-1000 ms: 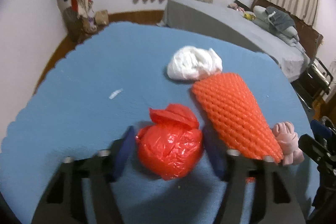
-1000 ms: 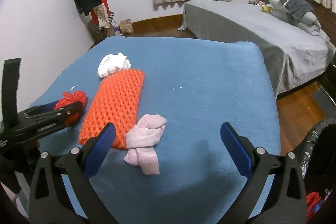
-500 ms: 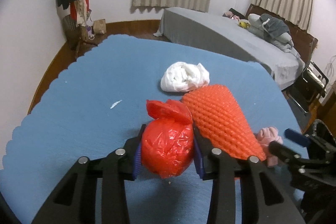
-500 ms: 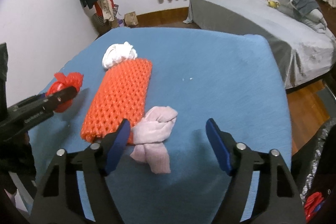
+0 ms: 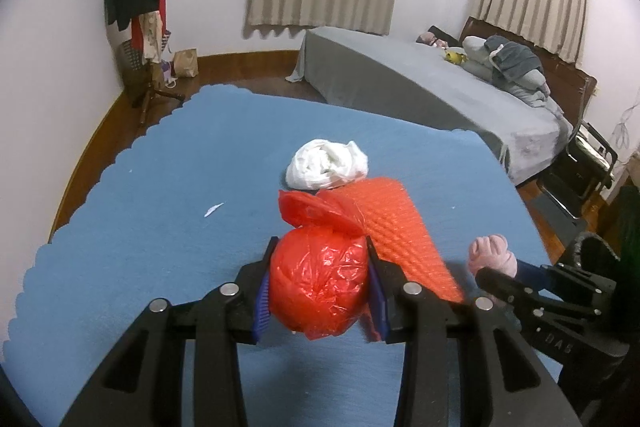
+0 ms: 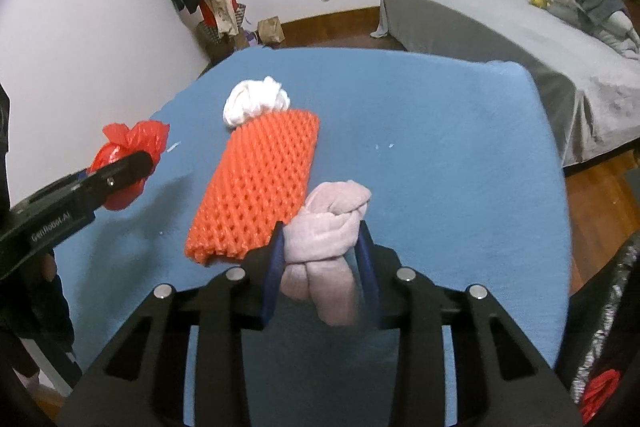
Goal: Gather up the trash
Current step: 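Grasp the red plastic bag with the left tool while the right tool grasps the pink sock, then carry the red bag and pink sock over the bin and open both tools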
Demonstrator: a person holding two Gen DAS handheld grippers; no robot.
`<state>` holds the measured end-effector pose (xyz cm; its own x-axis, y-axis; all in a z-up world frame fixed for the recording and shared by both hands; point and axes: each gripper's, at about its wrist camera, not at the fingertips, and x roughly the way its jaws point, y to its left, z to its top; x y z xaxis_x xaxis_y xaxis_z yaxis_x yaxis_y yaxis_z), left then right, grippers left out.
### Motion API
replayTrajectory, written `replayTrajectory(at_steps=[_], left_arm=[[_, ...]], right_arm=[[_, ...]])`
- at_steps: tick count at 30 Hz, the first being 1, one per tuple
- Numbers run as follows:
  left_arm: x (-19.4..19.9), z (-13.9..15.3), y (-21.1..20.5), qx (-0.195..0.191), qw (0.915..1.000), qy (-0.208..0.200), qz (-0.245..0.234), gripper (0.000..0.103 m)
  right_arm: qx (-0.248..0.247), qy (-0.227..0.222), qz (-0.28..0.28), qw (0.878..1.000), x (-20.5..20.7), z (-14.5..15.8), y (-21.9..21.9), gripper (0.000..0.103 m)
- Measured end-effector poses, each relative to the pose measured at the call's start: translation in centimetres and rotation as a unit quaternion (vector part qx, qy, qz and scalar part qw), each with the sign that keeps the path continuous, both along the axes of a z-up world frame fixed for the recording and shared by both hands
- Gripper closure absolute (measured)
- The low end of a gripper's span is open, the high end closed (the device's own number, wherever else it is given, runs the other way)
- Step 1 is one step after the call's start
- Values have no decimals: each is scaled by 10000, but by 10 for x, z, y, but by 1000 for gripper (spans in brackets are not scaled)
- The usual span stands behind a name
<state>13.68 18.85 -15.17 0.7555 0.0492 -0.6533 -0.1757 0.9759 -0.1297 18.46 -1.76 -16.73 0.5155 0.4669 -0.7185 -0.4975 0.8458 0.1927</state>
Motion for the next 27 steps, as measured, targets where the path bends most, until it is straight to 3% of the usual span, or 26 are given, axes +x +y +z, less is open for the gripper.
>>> replayTrajectory(at_steps=[27], left_arm=[[-18, 60, -69, 16, 9967, -592, -554, 64]], right_arm=[[348, -927, -516, 9937, -41, 98, -85, 70]])
